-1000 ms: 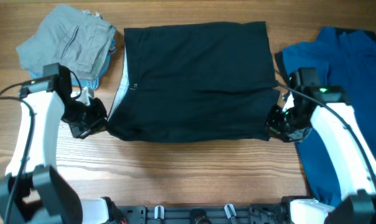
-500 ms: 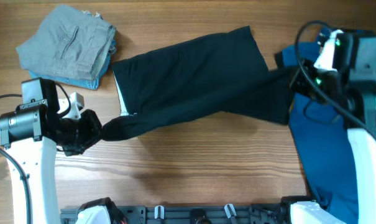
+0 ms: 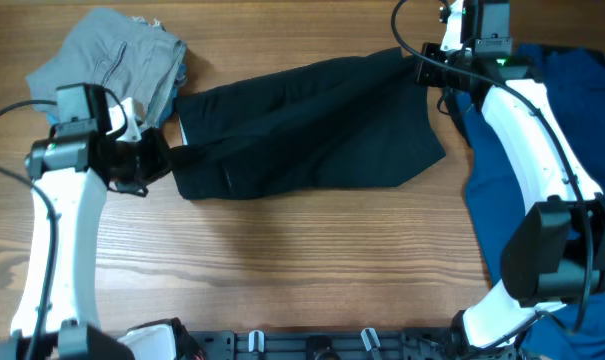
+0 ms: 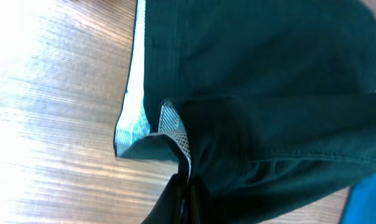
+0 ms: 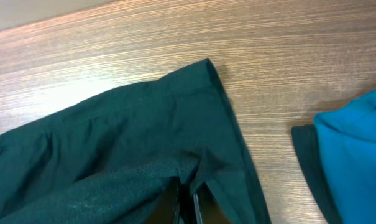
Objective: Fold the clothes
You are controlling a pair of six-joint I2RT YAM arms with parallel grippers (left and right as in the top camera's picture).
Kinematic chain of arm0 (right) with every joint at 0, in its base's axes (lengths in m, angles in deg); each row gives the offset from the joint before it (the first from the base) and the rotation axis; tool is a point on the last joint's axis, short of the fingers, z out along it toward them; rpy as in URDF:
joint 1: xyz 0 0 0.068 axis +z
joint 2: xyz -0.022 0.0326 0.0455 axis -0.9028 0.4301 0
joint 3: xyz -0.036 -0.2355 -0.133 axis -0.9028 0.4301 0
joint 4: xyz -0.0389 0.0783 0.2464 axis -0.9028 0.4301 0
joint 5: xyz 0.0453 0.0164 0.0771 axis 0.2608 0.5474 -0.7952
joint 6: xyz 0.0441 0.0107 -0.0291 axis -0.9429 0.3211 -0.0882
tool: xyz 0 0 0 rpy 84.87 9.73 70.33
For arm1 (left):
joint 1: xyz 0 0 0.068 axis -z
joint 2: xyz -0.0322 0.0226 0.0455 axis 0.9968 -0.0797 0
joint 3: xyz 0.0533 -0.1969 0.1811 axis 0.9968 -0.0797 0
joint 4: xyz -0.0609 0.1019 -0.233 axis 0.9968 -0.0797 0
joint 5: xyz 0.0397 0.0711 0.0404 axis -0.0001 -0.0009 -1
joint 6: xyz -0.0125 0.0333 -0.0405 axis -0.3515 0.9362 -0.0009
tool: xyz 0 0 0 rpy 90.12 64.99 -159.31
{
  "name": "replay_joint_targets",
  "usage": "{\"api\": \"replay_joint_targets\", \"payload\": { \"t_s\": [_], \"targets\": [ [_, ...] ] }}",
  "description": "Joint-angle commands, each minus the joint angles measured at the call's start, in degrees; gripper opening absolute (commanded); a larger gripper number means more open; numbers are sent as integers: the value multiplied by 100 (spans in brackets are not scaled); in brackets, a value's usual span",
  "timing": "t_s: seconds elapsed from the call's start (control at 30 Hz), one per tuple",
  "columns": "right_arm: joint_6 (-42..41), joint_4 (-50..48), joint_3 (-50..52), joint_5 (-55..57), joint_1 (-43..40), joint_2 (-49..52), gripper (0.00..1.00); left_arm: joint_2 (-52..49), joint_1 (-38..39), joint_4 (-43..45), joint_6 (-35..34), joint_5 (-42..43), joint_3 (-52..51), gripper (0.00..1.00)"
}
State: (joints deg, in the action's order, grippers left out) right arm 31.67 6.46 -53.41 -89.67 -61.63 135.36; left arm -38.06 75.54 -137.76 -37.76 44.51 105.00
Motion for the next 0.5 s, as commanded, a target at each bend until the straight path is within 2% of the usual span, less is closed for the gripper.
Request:
{"api": "replay_joint_targets", "payload": {
  "t_s": [0.0,0.13,0.17,0.2,0.23,0.27,0.37,0.47],
  "targets": [
    [101,-271,-101,501,-177,101,8,-651,70,413,11,-501,61,4],
    [15,-483,-96,501,-177,160,12,-1305,70,1373,11,-553,61,10],
    [-68,-538,-96,498,-177,197,14,-1416,68,1506,11,-553,61,15],
    [-61,-605,-96,417,-177,240,33,-1574,68,1718,11,-553,61,32],
    [-52,-654,-96,393,-177,313,82,-1746,68,2002,13,-553,61,89],
    [0,-621,-96,398,-179,334,83,-1810,68,2076,13,-553,61,100],
    [533,168,-96,415,-313,330,77,-1838,46,1585,55,-546,61,100],
    [378,1462,-37,422,-476,332,76,-1878,186,986,431,-551,-48,100]
  ]
}}
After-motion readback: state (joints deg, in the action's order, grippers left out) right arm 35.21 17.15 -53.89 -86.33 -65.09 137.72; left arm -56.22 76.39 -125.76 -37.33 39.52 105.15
